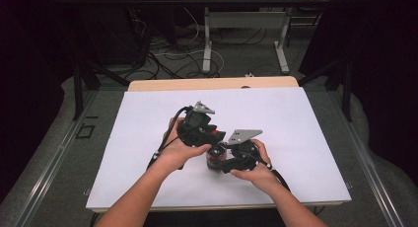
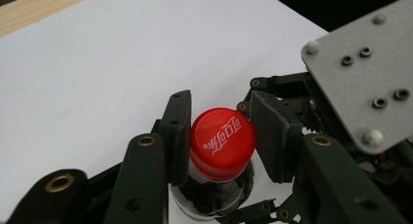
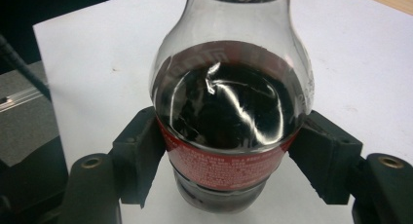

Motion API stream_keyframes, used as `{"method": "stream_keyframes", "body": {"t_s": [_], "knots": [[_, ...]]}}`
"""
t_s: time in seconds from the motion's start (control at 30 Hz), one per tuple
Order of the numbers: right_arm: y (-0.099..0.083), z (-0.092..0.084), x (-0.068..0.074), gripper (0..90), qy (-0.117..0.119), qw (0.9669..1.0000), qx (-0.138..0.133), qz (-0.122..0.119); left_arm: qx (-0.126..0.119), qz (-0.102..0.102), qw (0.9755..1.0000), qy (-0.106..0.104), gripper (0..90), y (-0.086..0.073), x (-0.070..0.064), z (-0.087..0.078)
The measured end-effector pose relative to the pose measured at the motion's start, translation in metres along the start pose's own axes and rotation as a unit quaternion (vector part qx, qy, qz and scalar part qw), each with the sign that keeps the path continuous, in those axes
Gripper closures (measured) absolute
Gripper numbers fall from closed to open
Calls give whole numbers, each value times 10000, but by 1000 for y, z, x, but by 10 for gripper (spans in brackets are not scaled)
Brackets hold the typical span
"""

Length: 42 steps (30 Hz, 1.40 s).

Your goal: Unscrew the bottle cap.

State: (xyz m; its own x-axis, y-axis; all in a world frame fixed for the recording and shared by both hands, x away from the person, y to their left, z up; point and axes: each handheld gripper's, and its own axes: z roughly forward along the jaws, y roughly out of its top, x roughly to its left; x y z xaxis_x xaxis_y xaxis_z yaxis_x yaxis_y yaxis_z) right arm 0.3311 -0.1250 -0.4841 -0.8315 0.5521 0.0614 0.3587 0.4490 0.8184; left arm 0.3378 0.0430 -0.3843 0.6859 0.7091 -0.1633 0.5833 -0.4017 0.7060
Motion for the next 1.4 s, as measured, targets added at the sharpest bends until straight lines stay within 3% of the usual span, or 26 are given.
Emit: {"method": "stream_keyframes", "body": {"t_s": [0.03,0.2,0.3,0.4,0.5,0.57,0.67,0.77,0.9,1.07,1.1,1.17,1.2,1.23,1.33,1.4], "knots": [[0,0,0,309,4,10000,17,30,-10,-150,9998,88,614,0,-2,1],[-1,2,1,309,-194,9998,51,34,37,-527,9978,396,613,1,-4,4],[-1,1,1,309,-244,9996,168,-3,17,-620,9970,468,613,1,-5,5],[-1,2,1,309,-256,9996,92,69,23,-657,9968,456,612,2,-5,5],[-1,1,1,309,-230,9997,62,41,26,-609,9978,260,605,3,-1,3],[-1,1,0,310,-184,9998,60,12,-55,-521,9986,26,531,4,3,0],[-1,1,-1,310,-87,9999,13,71,-127,-285,9995,-84,472,6,9,-6],[-1,-1,-2,310,101,9999,0,22,-141,109,9993,-340,438,7,18,-12],[1,-3,-3,310,309,9995,-56,-65,-192,536,9950,-822,408,5,28,-15],[1,-3,0,310,477,9988,-45,-84,74,1187,9839,-1334,414,0,35,-15],[1,-2,0,309,484,9988,-76,-101,18,1288,9829,-1318,432,-1,35,-14],[1,-2,1,309,536,9985,-47,-130,156,1357,9807,-1402,450,-1,36,-15],[1,-2,2,309,552,9984,-53,-139,179,1495,9783,-1422,474,-1,37,-15],[2,-2,2,309,566,9983,-9,-161,146,1542,9783,-1378,483,-1,37,-14],[1,-1,3,310,591,9981,-35,-184,164,1651,9750,-1477,526,-1,37,-14],[1,-1,4,309,611,9979,-45,-210,229,1761,9705,-1632,569,0,38,-14]]}}
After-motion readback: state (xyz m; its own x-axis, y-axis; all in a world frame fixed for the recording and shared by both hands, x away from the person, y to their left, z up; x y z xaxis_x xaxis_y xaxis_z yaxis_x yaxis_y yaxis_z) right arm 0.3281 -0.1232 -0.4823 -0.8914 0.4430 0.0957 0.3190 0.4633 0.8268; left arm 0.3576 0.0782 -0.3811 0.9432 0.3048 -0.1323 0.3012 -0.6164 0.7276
